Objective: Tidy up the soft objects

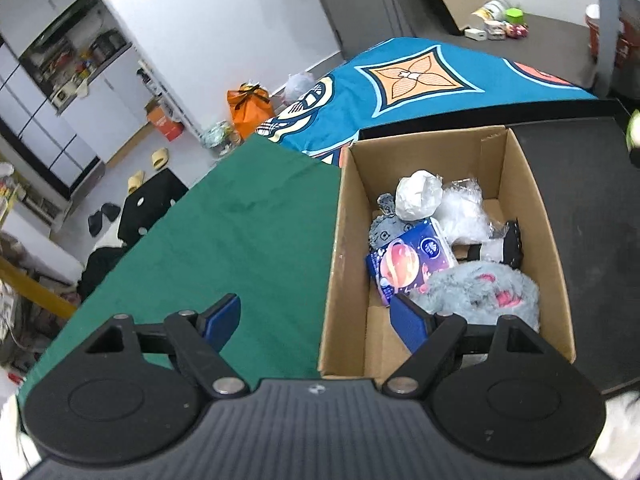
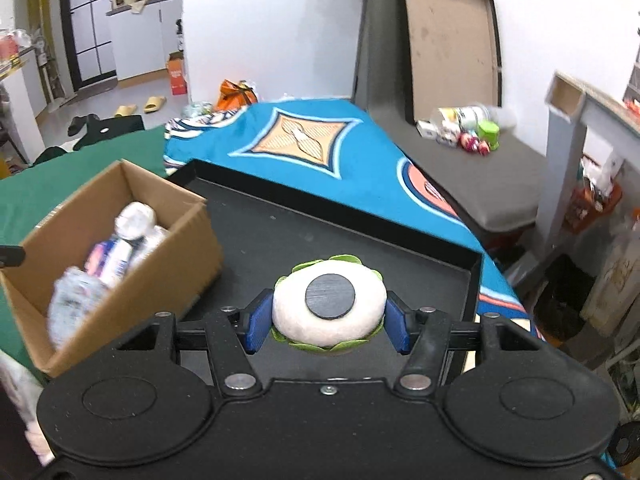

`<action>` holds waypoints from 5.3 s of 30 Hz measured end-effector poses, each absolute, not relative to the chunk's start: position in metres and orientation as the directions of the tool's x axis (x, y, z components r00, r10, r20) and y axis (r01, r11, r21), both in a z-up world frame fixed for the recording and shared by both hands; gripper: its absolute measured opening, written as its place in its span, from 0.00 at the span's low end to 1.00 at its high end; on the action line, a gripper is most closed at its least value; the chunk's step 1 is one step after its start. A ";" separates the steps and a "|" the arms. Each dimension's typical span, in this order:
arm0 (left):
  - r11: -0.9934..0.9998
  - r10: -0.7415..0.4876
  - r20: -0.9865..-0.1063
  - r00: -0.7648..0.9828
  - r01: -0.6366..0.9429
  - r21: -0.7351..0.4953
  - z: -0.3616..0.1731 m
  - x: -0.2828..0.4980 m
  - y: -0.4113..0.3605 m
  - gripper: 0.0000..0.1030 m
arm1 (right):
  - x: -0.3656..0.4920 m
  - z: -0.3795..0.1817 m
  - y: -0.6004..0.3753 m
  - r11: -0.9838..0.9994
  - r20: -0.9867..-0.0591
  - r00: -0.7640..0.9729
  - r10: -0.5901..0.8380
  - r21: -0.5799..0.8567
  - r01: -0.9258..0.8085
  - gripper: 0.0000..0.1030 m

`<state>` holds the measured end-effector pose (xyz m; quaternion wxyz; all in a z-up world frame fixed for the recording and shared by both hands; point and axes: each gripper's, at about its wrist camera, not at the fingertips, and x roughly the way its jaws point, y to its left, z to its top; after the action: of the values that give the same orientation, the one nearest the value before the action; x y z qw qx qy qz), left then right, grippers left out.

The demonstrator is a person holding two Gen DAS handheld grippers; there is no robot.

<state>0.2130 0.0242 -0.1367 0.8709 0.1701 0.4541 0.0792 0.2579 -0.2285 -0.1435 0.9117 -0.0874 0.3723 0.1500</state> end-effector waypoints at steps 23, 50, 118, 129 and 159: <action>0.990 0.098 -0.842 0.531 0.033 0.136 -0.149 0.204 0.066 0.31 | 0.235 -0.081 -0.125 0.862 -0.672 0.663 0.331 -0.070 -0.501 0.55; 0.999 -0.040 -0.858 0.511 0.042 -0.021 -0.162 0.206 0.091 0.06 | 0.224 -0.084 -0.037 0.778 -0.689 0.597 0.410 -0.077 -0.624 0.81; 0.994 0.088 -0.812 0.577 0.001 0.109 -0.055 0.159 0.005 0.92 | 0.153 -0.081 -0.248 0.982 -0.711 0.677 0.189 0.140 -0.127 1.00; 0.995 0.070 -0.772 0.631 0.007 0.096 -0.026 0.130 -0.003 0.92 | 0.127 -0.060 -0.265 0.980 -0.686 0.705 0.183 0.187 -0.072 1.00; 0.999 0.031 -0.640 0.767 -0.012 0.034 0.050 0.021 0.013 0.99 | 0.036 0.011 -0.259 0.978 -0.578 0.802 0.152 0.205 -0.037 1.00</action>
<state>0.0215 0.0131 0.0502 0.9400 0.0137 0.3408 0.0114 0.0359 -0.2594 0.0110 0.9447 0.0923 0.3106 0.0501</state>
